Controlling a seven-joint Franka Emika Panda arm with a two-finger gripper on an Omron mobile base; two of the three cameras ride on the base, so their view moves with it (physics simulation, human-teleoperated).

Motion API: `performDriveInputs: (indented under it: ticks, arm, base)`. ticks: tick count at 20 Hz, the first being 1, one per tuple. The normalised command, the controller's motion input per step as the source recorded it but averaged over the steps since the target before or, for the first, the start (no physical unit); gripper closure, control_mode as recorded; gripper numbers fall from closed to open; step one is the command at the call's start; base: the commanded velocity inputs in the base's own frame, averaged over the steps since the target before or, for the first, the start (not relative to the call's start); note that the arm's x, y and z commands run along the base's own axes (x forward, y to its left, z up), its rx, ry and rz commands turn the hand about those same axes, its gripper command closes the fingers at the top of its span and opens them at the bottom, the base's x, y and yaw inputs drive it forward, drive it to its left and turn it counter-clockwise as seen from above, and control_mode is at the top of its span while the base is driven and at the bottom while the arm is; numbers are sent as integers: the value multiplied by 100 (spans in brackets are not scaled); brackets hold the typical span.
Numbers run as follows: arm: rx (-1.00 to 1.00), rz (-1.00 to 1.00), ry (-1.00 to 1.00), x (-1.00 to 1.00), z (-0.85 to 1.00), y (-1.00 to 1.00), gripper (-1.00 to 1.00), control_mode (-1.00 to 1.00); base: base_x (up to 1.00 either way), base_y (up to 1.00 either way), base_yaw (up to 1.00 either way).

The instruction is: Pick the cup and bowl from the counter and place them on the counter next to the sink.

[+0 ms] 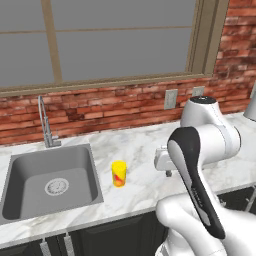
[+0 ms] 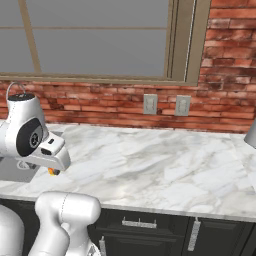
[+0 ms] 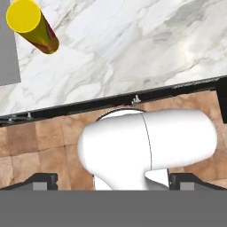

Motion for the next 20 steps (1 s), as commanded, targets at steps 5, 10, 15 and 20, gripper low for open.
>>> performDriveInputs:
  ticks: [5,10,15,20]
  arm:
    - [0,0,0,0,0,0,-100,100]
    - [0,0,0,0,0,0,-100,100]
    - [0,0,0,0,0,0,-100,100]
    - [0,0,0,0,0,0,-100,100]
  base:
    - [0,0,0]
    - [-72,-2,-10]
    - [-100,-4,-21]
    - [-73,1,-61]
